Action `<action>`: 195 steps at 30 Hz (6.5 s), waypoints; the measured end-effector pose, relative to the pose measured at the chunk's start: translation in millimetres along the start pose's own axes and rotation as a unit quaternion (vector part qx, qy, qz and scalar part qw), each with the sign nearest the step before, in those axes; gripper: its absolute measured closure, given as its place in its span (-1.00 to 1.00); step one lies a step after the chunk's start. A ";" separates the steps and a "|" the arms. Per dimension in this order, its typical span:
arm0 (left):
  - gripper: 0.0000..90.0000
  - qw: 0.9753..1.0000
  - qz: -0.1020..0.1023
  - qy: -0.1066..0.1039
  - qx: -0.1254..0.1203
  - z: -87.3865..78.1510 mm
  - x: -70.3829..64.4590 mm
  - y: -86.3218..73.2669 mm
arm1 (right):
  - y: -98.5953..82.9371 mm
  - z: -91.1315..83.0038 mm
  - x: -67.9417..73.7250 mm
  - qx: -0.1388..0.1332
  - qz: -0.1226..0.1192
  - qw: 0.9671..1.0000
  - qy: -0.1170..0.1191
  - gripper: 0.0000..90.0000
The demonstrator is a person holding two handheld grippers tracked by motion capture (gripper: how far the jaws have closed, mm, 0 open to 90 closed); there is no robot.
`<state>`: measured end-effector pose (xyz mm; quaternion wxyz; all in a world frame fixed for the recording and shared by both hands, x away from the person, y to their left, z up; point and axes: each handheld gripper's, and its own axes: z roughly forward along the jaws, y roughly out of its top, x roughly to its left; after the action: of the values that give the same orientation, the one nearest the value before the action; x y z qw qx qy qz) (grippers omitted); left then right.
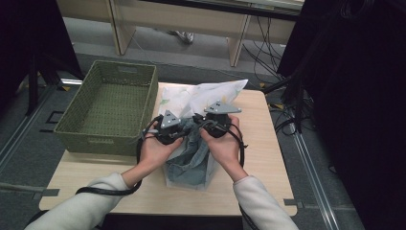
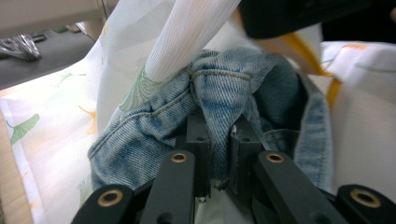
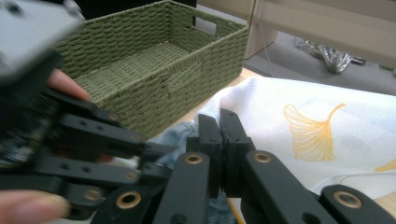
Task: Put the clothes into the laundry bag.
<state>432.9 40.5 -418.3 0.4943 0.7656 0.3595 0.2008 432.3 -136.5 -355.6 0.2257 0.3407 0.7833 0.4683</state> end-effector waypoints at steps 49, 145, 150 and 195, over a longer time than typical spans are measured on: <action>0.39 0.987 0.067 -0.037 0.140 12.4 29.6 -33.6 | -5.7 2.5 -12.5 0.016 0.010 1.000 -0.011 1.00; -0.31 0.991 0.129 0.046 0.001 3.8 3.8 -21.3 | -5.0 -1.2 -16.8 -0.002 0.021 1.000 -0.015 1.00; -0.34 0.989 0.146 -0.009 -0.010 -22.3 -7.5 -21.9 | -4.8 -1.3 -16.6 -0.001 0.020 1.000 -0.015 1.00; 0.80 0.980 0.183 -0.028 0.071 13.3 -18.1 -37.6 | -6.9 3.1 -13.1 0.013 0.020 1.000 -0.006 1.00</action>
<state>416.5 28.3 -457.0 0.4034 0.8568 0.2130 0.2405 440.9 -146.7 -362.6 0.2166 0.3623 0.7808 0.4607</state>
